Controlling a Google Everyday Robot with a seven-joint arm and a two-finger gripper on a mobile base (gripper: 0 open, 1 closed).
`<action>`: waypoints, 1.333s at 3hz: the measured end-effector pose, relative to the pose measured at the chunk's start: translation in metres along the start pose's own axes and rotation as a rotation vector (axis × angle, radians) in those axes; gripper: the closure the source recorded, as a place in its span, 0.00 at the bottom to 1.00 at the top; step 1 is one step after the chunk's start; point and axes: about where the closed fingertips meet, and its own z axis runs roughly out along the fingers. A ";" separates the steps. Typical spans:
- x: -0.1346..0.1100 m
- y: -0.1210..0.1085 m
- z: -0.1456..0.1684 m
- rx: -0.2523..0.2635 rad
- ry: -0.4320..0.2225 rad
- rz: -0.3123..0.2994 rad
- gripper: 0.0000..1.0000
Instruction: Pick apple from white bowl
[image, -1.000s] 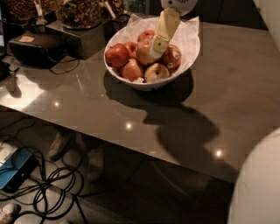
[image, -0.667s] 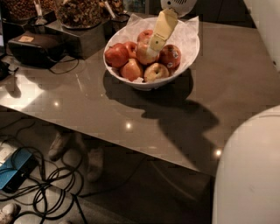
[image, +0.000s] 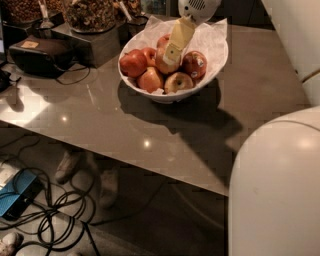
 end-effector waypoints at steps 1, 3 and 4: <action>-0.004 0.001 0.009 -0.017 0.008 0.007 0.24; -0.012 0.000 0.029 -0.041 0.033 -0.004 0.22; -0.011 -0.005 0.041 -0.052 0.044 0.004 0.21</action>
Offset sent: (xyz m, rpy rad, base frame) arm -0.0122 0.0087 -0.0189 -0.0609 0.1230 0.0319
